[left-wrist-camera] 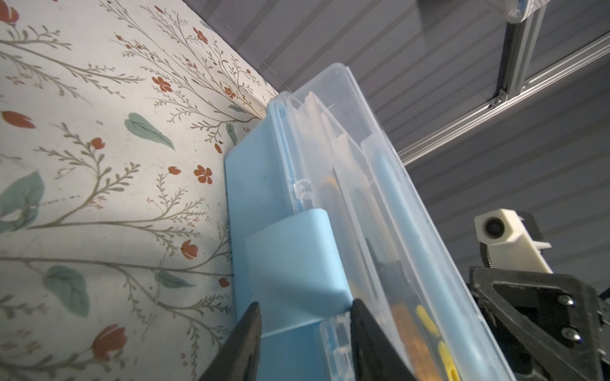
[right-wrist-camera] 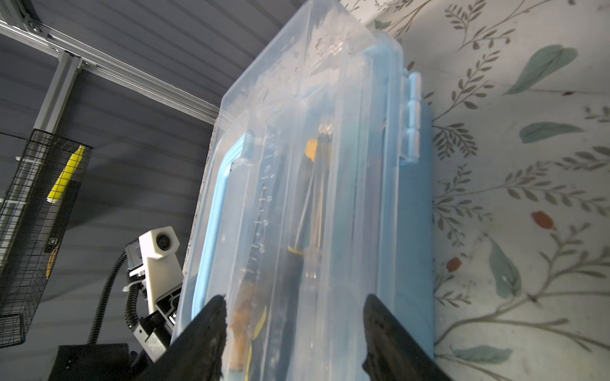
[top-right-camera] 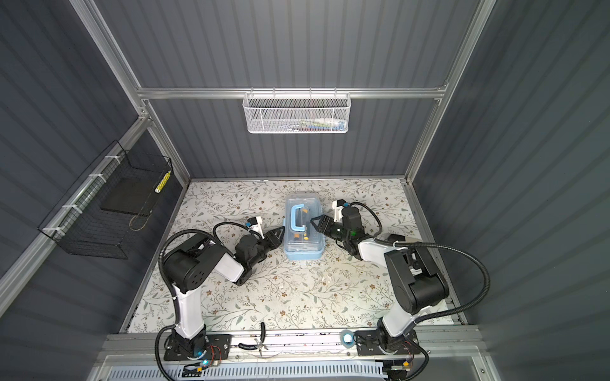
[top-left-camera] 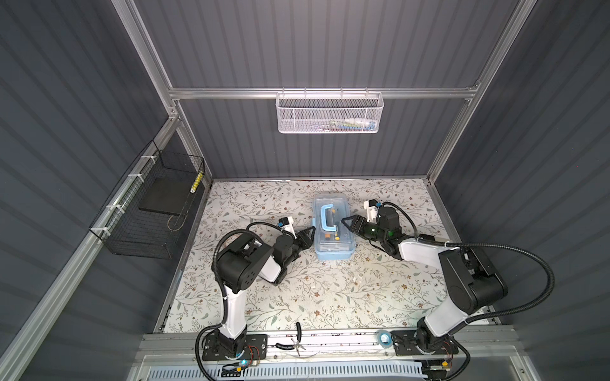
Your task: Pack the tool kit
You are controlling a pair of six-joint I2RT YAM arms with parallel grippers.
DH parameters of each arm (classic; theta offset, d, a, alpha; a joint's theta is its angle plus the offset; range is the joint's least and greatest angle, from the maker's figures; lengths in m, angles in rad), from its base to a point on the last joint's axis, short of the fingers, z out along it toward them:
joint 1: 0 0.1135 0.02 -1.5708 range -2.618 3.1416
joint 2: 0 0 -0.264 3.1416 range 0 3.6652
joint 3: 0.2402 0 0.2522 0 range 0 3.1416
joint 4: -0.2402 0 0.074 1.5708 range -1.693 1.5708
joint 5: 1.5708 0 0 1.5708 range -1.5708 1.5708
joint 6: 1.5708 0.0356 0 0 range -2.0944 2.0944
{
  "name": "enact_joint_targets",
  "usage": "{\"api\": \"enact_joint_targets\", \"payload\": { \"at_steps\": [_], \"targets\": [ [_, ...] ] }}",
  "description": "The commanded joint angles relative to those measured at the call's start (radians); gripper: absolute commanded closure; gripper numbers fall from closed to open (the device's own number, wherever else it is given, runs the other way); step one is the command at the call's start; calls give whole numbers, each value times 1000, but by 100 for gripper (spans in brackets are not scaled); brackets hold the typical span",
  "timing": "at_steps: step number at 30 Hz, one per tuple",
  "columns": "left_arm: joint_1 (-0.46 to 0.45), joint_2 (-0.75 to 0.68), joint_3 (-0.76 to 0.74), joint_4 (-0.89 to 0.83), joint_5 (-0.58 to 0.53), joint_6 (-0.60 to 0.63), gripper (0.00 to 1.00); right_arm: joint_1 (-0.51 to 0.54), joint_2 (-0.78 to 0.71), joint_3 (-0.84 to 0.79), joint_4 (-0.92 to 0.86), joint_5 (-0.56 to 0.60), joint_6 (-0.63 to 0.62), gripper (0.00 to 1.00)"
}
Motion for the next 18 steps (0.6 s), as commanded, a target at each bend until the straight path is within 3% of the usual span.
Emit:
{"api": "enact_joint_targets", "payload": {
  "at_steps": [1, 6, 18],
  "targets": [
    [-55, 102, 40, 112, 252, -55, 55, 70, 55, -13, 82, -288, 64, 34],
    [-72, 129, 98, 113, 330, -53, 56, 77, 105, -17, 176, -319, 112, 35],
    [-81, 169, 162, 112, 377, -131, 54, 175, 231, -54, 423, -330, 263, 37]
  ]
}}
